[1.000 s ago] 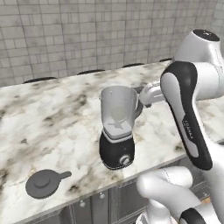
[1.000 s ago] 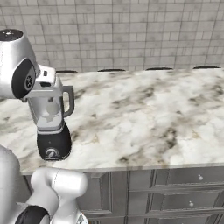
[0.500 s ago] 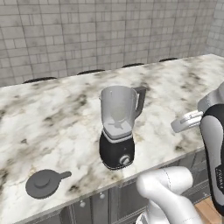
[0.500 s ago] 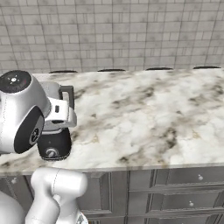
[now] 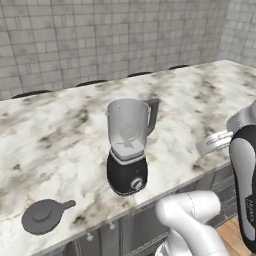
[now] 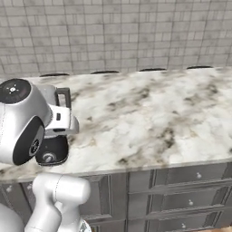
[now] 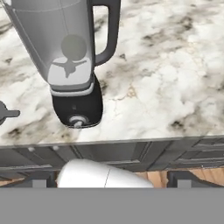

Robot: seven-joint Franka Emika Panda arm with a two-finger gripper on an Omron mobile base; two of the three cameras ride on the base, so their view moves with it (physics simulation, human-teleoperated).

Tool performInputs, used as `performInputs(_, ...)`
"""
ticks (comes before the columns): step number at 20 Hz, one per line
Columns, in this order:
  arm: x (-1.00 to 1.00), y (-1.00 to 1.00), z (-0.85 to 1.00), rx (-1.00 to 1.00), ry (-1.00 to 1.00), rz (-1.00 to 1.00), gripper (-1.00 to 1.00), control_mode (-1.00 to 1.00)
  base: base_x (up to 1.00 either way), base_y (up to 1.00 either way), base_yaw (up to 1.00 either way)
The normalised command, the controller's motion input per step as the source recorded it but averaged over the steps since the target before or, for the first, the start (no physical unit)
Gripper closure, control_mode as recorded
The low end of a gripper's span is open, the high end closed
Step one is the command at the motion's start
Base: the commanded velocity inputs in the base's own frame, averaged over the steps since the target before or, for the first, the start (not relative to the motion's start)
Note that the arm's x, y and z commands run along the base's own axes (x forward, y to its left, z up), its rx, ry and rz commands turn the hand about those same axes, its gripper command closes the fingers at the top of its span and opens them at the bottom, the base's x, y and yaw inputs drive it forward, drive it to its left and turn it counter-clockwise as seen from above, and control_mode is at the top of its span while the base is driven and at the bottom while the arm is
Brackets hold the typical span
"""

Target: Grab the lime and lemon wedge from the fridge, place them in the blender, close the lid, and turn on the blender to create a marinade.

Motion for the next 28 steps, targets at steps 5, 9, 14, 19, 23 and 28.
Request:
performInputs(5, 0.0, 0.0, 0.0, 0.0, 0.0, 0.0, -1.0, 1.0, -0.11, -0.09, -0.6)
performInputs(9, 0.0, 0.0, 0.0, 0.0, 0.0, 0.0, -1.0, 1.0, -0.1, -0.08, -0.76)
performInputs(14, 0.0, 0.0, 0.0, 0.0, 0.0, 0.0, -1.0, 1.0, -0.05, -0.03, -0.81)
performInputs(19, 0.0, 0.0, 0.0, 0.0, 0.0, 0.0, -1.0, 1.0, 0.0, 0.0, -0.82)
performInputs(23, 0.0, 0.0, 0.0, 0.0, 0.0, 0.0, -1.0, 1.0, 0.0, 0.0, -0.79)
performInputs(28, 0.0, 0.0, 0.0, 0.0, 0.0, 0.0, -1.0, 1.0, 0.0, 0.0, -0.73)
